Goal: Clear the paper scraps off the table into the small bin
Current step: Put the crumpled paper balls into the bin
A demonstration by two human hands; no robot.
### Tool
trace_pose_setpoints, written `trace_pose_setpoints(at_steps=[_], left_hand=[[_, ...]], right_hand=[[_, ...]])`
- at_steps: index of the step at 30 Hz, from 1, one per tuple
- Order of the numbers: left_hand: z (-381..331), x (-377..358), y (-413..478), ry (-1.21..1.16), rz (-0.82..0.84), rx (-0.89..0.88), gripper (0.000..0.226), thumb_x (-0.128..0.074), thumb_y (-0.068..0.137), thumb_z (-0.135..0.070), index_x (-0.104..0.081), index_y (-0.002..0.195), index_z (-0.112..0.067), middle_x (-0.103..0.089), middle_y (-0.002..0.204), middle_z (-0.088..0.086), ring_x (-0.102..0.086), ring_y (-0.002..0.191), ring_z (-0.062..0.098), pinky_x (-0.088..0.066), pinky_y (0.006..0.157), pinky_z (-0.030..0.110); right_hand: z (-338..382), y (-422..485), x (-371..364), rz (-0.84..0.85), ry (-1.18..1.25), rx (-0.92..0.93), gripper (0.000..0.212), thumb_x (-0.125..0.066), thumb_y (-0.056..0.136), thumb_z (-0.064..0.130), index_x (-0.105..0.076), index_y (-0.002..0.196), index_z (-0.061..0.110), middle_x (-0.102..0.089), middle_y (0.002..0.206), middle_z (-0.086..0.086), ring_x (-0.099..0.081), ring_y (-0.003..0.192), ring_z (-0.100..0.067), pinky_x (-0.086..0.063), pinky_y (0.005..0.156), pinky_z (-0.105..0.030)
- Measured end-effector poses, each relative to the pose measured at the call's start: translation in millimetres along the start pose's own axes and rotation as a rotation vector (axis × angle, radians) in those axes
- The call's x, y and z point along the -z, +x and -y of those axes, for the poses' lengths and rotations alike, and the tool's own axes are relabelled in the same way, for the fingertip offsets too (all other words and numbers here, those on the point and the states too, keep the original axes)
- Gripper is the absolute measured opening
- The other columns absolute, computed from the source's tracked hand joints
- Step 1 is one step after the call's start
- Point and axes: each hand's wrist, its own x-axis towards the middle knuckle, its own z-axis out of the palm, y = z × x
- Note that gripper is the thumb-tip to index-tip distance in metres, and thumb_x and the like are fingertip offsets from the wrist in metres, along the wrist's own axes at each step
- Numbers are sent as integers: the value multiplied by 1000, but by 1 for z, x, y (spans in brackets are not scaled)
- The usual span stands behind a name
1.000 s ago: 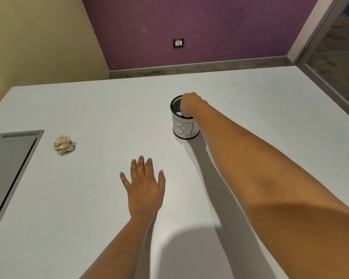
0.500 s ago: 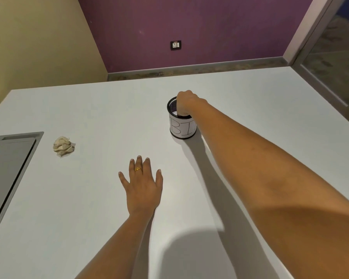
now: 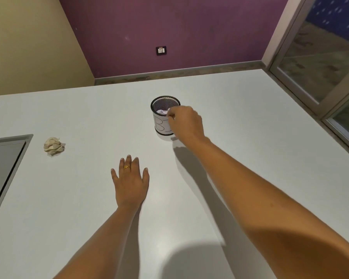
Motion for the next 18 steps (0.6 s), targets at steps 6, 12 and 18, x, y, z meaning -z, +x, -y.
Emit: trace_pose_setpoints(at_steps=[6, 12, 18], left_hand=[[-1, 3, -45, -29, 6, -46, 45, -44, 93, -27, -44, 133, -7, -40, 145, 14, -30, 139, 30, -22, 114, 51], [-3, 6, -96, -49, 42, -67, 45, -44, 93, -26, -43, 134, -8, -37, 148, 13, -27, 141, 29, -20, 115, 48], [-4, 11, -126, -63, 40, -89, 43, -48, 92, -22, -46, 131, -5, -40, 145, 17, -30, 139, 32, -23, 113, 51]], right_hand=[[-34, -85, -13, 115, -44, -78, 26, -47, 88, 7, -67, 102, 14, -71, 101, -6, -64, 93, -26, -44, 76, -29], [-69, -165, 1, 105, -95, -132, 28, -46, 87, 7, -68, 101, 14, -73, 99, -3, -63, 92, -21, -43, 85, -29], [-89, -225, 29, -59, -153, -145, 25, -49, 88, 7, -69, 101, 14, -70, 105, -3, -57, 112, -20, -29, 106, -31]])
